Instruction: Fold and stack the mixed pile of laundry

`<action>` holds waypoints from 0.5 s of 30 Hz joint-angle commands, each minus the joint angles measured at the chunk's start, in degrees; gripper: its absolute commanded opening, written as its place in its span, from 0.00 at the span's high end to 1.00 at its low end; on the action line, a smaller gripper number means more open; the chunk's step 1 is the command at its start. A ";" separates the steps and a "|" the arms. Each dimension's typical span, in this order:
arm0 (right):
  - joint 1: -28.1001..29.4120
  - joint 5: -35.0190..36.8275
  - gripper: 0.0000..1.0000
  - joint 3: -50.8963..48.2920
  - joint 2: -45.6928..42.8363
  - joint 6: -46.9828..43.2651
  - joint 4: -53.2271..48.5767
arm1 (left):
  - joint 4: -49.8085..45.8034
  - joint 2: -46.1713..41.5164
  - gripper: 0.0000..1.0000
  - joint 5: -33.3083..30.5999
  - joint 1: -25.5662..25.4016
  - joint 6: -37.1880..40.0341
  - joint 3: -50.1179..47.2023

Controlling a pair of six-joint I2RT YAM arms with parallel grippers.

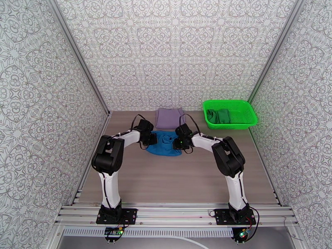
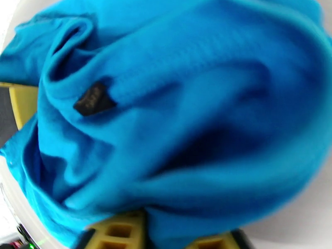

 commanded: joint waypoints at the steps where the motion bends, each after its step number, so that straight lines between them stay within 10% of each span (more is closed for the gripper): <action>1: 0.64 0.33 1.00 0.16 0.76 -1.22 0.64 | -2.01 2.55 1.00 3.07 -2.52 0.08 -2.43; 15: -2.56 11.08 1.00 15.76 -7.31 -13.70 -9.60 | -14.74 -7.30 1.00 -3.63 -4.77 7.33 17.87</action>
